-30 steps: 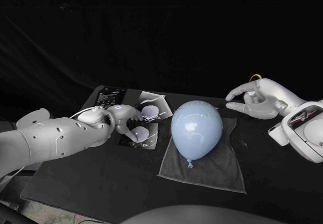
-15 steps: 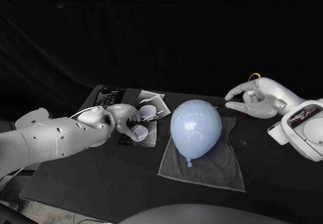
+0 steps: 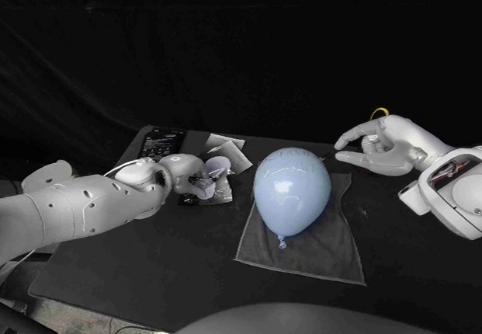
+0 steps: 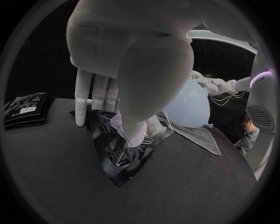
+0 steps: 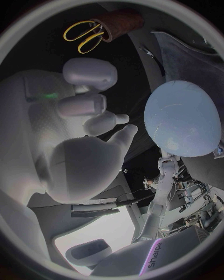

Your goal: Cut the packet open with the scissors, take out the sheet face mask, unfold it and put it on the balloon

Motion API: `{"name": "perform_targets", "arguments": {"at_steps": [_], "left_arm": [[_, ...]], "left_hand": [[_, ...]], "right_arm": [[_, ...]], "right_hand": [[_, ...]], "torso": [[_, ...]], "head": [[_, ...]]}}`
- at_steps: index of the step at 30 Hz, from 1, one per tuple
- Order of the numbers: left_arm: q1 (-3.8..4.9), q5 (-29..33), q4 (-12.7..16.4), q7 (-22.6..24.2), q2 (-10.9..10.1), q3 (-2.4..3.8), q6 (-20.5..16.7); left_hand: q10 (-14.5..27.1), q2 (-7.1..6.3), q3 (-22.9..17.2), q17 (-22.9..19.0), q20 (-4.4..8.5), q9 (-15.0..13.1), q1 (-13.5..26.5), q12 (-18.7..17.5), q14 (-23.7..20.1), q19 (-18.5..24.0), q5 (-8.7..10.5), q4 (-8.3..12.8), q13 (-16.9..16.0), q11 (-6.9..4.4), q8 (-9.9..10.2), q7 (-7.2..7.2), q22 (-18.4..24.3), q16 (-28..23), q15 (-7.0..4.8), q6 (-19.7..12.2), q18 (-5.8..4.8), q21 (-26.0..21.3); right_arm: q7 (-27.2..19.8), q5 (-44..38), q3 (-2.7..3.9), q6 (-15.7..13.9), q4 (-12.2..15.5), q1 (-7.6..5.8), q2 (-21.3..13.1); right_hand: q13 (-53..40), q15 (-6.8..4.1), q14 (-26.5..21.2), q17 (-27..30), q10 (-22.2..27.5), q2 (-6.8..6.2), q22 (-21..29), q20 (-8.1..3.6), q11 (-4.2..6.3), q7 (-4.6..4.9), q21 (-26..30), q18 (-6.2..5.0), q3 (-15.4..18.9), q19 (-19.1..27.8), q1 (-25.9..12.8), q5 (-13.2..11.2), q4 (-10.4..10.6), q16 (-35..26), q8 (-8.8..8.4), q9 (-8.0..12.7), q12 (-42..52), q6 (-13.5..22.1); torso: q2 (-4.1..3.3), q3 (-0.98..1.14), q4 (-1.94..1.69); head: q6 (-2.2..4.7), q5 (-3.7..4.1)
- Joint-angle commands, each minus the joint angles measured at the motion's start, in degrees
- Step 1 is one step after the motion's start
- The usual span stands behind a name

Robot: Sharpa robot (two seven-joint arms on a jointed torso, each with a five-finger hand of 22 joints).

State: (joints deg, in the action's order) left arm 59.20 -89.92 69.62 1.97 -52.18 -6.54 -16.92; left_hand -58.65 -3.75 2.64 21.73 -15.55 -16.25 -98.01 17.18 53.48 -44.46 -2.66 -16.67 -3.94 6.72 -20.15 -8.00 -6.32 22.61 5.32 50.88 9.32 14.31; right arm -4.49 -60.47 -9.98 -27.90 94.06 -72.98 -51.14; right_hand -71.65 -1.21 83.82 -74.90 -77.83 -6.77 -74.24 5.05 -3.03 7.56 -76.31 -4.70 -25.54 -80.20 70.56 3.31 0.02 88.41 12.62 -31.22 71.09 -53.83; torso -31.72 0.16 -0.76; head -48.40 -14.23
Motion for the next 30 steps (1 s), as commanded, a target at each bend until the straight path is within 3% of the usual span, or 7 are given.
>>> {"name": "perform_targets", "arguments": {"at_steps": [1, 10, 17, 22, 30], "left_arm": [[-0.93, 0.6, 0.0, 0.7, -0.1, -0.63, 2.4], [-0.91, 5.3, 1.0, 5.7, -1.2, -0.51, -2.5], [-0.44, 11.5, 3.6, 9.9, -3.0, 0.64, -5.4], [0.92, 15.1, 5.8, 11.2, -4.2, 1.59, -5.1], [3.90, 19.6, 9.1, 12.0, -5.6, 2.27, -3.9]], "left_hand": [[-1.0, 0.15, -0.5, 0.2, 0.07, 0.2, -0.5, -0.5, 0.8, -0.6, -0.10, 0.0, 0.1, -0.01, 0.3, 0.16, -0.1, -0.4, 0.03, 0.9, 1.14, 0.3], [-5.5, 1.06, -1.3, 1.1, 0.26, 0.5, -2.1, -1.9, 4.0, -2.6, -0.08, -0.1, 0.2, -0.50, 0.1, 0.46, -1.0, 0.5, -0.63, 4.2, 1.00, 2.1], [-6.3, 1.38, -1.5, 1.4, -0.23, 0.7, -2.0, -2.8, 4.3, -3.0, -0.09, -0.1, 0.2, -0.60, 0.1, 0.33, -1.3, 0.5, -0.79, 5.5, 0.81, 2.7], [-6.2, 0.93, -1.1, 1.5, -0.50, 0.9, -1.5, -3.7, 4.0, -2.9, -0.08, -0.1, 0.3, -0.41, 0.5, 0.11, -1.4, 0.3, -0.67, 5.6, 0.70, 2.9], [-6.0, 0.89, -1.0, 1.7, -0.63, 1.1, -1.5, -4.4, 4.0, -2.9, -0.08, -0.1, 0.3, -0.34, 0.7, -0.04, -1.5, 0.2, -0.62, 5.8, 0.65, 3.0]], "right_arm": [[-0.1, 0.0, 0.03, 0.6, 0.1, 0.01, 0.0], [-0.2, 0.1, 0.03, 0.6, 0.0, 0.01, 0.0], [-0.2, 0.2, 0.03, 0.5, -0.1, 0.01, 0.0], [-0.2, 0.3, 0.03, 0.4, -0.4, 0.01, 0.1], [-0.3, 0.6, 0.03, 0.2, -0.9, 0.01, 0.3]], "right_hand": [[0.0, 0.23, 5.2, -10.6, -0.1, 0.35, 0.0, 0.06, 0.05, 0.25, 0.3, 0.49, -0.1, 0.5, -0.2, -0.2, 0.4, 0.3, 0.01, -0.1, 0.3, 0.2], [0.1, 0.22, 5.2, -10.4, 0.0, 0.49, 0.2, 0.07, 0.06, 0.24, 0.5, 0.44, -0.1, 0.6, -0.1, -0.2, 0.5, 0.2, 0.05, -0.1, 0.2, 0.2], [0.1, 0.22, 5.2, -10.3, 0.0, 0.55, 0.3, 0.07, 0.06, 0.24, 0.5, 0.42, -0.1, 0.6, -0.1, -0.2, 0.6, 0.2, 0.06, -0.1, 0.2, 0.2], [0.1, 0.22, 5.2, -10.3, 0.0, 0.55, 0.3, 0.07, 0.06, 0.24, 0.5, 0.42, -0.1, 0.6, -0.1, -0.2, 0.6, 0.2, 0.06, -0.1, 0.2, 0.2], [0.3, 0.22, 5.2, -10.4, 0.1, 0.68, 0.3, 0.08, 0.06, 0.24, 0.6, 0.41, -0.1, 0.7, -0.1, -0.2, 0.7, 0.2, 0.08, -0.1, 0.0, 0.2]], "torso": [[-0.03, 0.00, -0.01], [0.02, 0.01, 0.00], [0.01, 0.01, 0.01], [0.02, 0.03, 0.01], [-0.01, 0.03, 0.08]], "head": [[0.13, 0.04], [0.45, 0.28], [0.95, 0.68], [1.37, 0.98], [1.87, 1.46]]}}
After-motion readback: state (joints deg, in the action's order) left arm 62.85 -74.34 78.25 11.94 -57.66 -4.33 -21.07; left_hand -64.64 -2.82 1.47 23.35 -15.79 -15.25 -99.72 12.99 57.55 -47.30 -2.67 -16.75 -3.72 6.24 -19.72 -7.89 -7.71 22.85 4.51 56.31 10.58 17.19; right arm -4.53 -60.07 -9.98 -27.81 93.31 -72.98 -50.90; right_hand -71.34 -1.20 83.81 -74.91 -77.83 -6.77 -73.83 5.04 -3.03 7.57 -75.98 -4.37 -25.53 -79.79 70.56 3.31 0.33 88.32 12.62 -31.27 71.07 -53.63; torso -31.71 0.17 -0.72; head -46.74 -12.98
